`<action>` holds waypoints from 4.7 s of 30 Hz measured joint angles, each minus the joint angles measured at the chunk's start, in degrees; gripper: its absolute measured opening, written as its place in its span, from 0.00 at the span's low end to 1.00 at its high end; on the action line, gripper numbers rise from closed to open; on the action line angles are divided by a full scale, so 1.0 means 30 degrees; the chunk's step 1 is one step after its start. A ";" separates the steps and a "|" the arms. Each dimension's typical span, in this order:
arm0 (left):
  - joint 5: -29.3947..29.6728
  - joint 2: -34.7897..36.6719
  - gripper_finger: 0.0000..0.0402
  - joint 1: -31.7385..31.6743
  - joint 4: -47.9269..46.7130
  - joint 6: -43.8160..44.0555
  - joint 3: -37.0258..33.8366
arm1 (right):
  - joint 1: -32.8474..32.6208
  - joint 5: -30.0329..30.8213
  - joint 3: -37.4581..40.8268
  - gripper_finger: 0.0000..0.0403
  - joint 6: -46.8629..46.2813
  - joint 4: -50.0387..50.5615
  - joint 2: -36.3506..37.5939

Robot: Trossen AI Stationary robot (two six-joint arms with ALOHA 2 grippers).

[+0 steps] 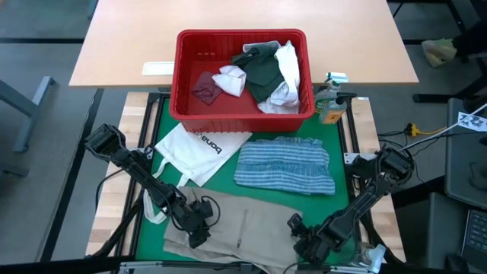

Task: Fold Laundry from Bin
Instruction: Fold the brown shorts

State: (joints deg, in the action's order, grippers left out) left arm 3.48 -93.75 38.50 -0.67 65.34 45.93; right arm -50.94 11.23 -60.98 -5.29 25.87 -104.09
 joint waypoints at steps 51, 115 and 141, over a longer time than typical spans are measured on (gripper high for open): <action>-0.0968 0.0006 0.34 0.0919 0.1840 -0.1343 0.0029 | 0.2252 -0.5139 -0.5468 0.03 0.0842 1.1273 -0.0102; 0.3418 0.1170 0.00 0.0379 -0.2996 -0.2114 0.0058 | 1.0215 -0.1591 -1.1303 0.05 1.4000 -0.2289 -0.2971; 0.4010 0.8499 0.00 0.3016 -0.4214 -0.2483 0.0080 | 1.1383 -0.1380 -1.1309 0.06 1.3957 -0.8803 -0.6278</action>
State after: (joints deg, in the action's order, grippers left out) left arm 15.51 -68.25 47.55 -13.31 57.89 46.17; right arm -16.80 7.09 -94.91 36.58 -0.53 -122.93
